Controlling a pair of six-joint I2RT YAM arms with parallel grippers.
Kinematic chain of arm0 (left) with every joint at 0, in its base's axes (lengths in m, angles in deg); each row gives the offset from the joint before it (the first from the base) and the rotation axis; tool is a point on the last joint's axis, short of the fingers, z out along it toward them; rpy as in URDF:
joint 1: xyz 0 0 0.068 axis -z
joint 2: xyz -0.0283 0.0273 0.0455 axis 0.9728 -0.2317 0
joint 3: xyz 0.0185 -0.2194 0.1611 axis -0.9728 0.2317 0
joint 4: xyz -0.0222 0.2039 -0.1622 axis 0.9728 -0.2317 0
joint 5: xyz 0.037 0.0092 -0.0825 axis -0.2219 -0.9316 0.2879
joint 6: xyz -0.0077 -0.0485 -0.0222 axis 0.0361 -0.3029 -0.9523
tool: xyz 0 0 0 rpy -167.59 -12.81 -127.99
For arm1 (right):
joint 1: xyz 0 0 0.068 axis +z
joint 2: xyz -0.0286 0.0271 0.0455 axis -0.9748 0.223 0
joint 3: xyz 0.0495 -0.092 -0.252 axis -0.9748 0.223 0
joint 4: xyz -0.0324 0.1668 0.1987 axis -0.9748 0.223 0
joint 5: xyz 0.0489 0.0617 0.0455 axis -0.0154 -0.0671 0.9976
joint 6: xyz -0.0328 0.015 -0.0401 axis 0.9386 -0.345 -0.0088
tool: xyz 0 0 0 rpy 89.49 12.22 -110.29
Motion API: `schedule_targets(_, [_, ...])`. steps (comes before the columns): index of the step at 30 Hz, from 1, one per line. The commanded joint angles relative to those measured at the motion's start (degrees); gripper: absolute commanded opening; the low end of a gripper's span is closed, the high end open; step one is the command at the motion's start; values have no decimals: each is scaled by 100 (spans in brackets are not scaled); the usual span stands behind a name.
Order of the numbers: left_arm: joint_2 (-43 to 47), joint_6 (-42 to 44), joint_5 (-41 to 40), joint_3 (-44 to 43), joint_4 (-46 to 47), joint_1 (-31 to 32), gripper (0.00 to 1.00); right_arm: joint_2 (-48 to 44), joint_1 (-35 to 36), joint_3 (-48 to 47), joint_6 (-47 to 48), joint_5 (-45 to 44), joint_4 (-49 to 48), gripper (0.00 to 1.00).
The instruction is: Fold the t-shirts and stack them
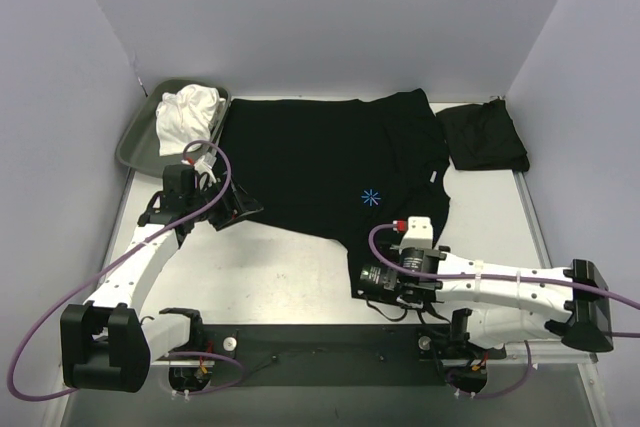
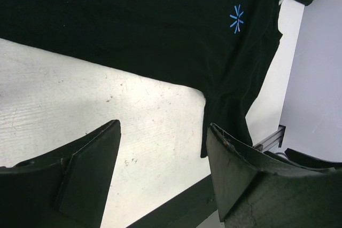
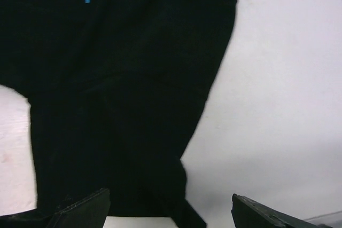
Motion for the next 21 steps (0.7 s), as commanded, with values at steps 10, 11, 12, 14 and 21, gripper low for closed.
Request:
schedule_targets(10, [-15,221,-36,-69,-16,-47,75,1446,151,-75,1552,531,-2349,100])
schedule_targets(11, [-7,221,-36,-60,-16,-55,75,1499,115,-5,1605,566,-2455,100])
schedule_targets(12, [-7,212,-36,-60,1,-47,75,1560,89,31,1640,610,-2561,100])
schedule_targets(14, [2,212,-36,-43,10,-47,75,1719,19,153,1746,645,-2825,100])
schedule_targets(21, [11,230,-53,-16,10,-56,75,2070,-210,601,1939,1040,-3730,100])
